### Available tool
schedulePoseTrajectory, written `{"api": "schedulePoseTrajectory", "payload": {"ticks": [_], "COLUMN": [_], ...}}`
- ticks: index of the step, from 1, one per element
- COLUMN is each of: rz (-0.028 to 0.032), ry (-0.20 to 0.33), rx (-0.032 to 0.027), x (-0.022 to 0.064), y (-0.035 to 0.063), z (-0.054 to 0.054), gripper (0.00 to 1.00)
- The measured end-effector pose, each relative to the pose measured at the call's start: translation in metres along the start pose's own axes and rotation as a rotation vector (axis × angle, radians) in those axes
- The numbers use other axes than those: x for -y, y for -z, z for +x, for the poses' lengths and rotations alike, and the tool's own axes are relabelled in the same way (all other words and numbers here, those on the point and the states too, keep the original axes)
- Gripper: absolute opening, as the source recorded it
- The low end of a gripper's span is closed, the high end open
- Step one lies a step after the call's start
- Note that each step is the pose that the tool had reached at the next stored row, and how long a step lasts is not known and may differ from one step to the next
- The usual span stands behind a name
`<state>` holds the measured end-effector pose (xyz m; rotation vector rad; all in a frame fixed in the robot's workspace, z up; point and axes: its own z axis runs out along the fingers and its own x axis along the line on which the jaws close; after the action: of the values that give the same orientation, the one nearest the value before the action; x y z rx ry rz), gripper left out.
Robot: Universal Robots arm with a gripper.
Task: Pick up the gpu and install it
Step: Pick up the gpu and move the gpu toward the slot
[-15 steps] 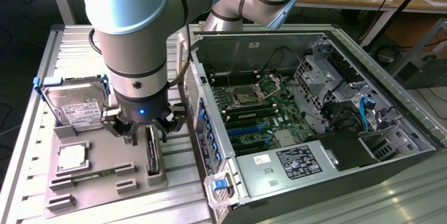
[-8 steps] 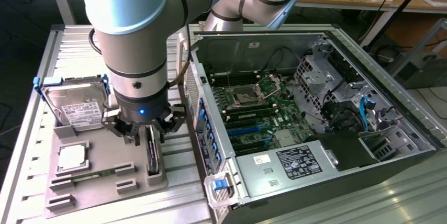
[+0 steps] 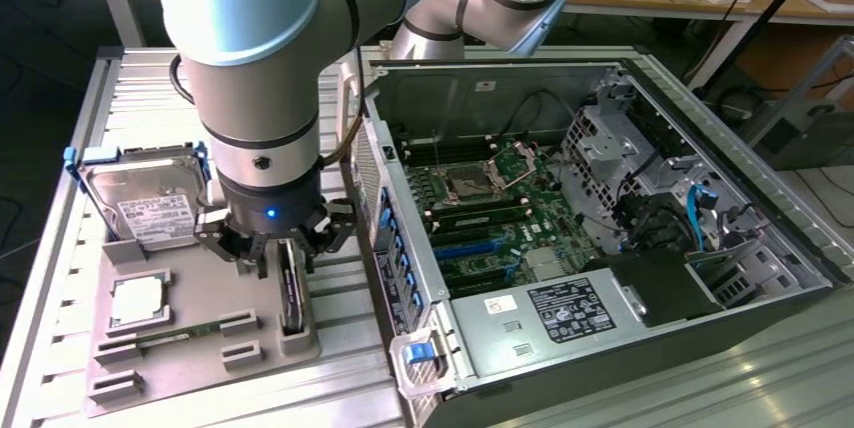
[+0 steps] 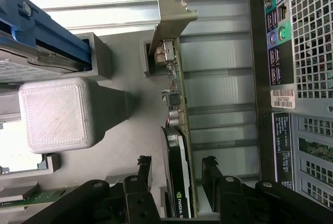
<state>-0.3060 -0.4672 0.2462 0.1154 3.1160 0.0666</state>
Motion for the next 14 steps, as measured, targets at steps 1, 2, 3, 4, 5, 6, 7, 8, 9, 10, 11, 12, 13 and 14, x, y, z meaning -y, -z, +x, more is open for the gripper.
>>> {"api": "schedulePoseTrajectory", "payload": {"ticks": [1, 2, 3, 4, 5, 6, 7, 8, 9, 10, 11, 12, 13, 14], "rz": [0.0000, 0.0000, 0.0000, 0.0000, 0.0000, 0.0000, 0.0000, 0.0000, 0.0000, 0.0000, 0.0000, 0.0000, 0.0000, 0.0000], "ry": [0.000, 0.000, 0.000, 0.000, 0.000, 0.000, 0.000, 0.000, 0.000, 0.000, 0.000, 0.000, 0.000, 0.000], "rx": [0.0001, 0.0000, 0.0000, 0.0000, 0.0000, 0.0000, 0.0000, 0.0001, 0.0000, 0.0000, 0.0000, 0.0000, 0.0000, 0.0000], "x": [0.0000, 0.0000, 0.0000, 0.0000, 0.0000, 0.0000, 0.0000, 0.0000, 0.0000, 0.0000, 0.0000, 0.0000, 0.0000, 0.0000], "y": [0.0000, 0.0000, 0.0000, 0.0000, 0.0000, 0.0000, 0.0000, 0.0000, 0.0000, 0.0000, 0.0000, 0.0000, 0.0000, 0.0000], "z": [0.0000, 0.0000, 0.0000, 0.0000, 0.0000, 0.0000, 0.0000, 0.0000, 0.0000, 0.0000, 0.0000, 0.0000, 0.0000, 0.0000], "gripper": [0.50, 0.50, 0.43, 0.43, 0.43, 0.43, 0.43, 0.43, 0.41, 0.41, 0.34, 0.34, 0.34, 0.34]}}
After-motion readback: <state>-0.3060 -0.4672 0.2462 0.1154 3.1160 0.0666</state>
